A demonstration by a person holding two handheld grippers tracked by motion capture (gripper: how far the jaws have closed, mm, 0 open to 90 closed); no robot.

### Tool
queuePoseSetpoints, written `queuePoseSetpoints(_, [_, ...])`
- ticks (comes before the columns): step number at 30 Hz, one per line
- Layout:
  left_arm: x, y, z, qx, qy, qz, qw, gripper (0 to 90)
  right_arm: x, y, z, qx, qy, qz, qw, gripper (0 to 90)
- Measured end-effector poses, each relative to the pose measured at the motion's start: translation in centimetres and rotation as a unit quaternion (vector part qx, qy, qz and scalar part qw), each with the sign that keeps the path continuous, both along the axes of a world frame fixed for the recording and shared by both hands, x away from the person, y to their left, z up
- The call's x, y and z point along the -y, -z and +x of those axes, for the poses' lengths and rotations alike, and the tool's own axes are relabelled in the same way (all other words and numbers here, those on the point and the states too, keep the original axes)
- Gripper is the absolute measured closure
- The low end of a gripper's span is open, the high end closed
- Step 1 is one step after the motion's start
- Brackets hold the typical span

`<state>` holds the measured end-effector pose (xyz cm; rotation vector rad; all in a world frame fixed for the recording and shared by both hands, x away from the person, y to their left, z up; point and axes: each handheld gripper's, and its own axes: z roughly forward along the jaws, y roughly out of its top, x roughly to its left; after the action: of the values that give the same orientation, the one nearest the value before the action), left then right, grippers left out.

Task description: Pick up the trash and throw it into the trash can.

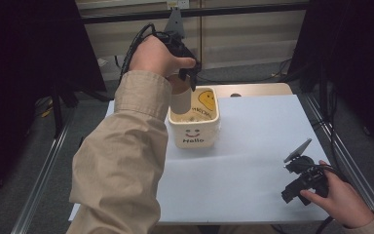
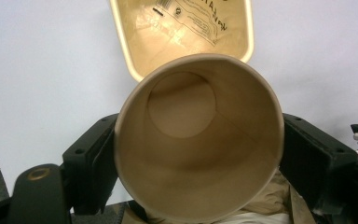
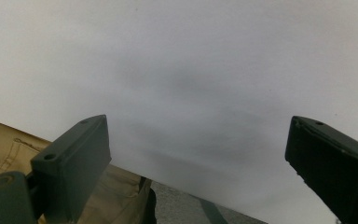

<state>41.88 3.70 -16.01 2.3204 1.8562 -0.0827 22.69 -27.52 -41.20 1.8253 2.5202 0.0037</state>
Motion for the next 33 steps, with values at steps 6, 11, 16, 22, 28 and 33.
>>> queuePoseSetpoints(6, [0.3,0.3,0.6,0.002,0.004,0.009,1.0,19.4,0.0,-0.2,0.0,-0.003,0.0,-0.002,1.0,6.8])
queuePoseSetpoints(11, [0.9,0.9,1.4,0.006,0.002,0.01,0.9999,19.4,0.0,-0.3,0.0,-0.004,-0.001,-0.003,1.0,6.8])
queuePoseSetpoints(16, [1.4,1.4,2.3,0.01,0.008,0.011,0.9999,19.3,0.0,-0.3,0.0,-0.003,-0.002,-0.003,1.0,6.8])
queuePoseSetpoints(22, [1.8,2.4,3.7,0.019,0.002,0.015,0.9997,19.3,0.1,-0.4,0.0,0.0,-0.004,0.002,1.0,6.8])
queuePoseSetpoints(28, [1.7,3.3,4.7,0.018,0.002,0.018,0.9997,19.3,0.2,-0.6,0.0,0.0,-0.004,0.002,1.0,6.7])
queuePoseSetpoints(33, [1.9,4.2,5.0,0.013,0.009,0.016,0.9997,19.2,0.2,-0.6,0.0,0.003,0.002,0.002,1.0,6.6])
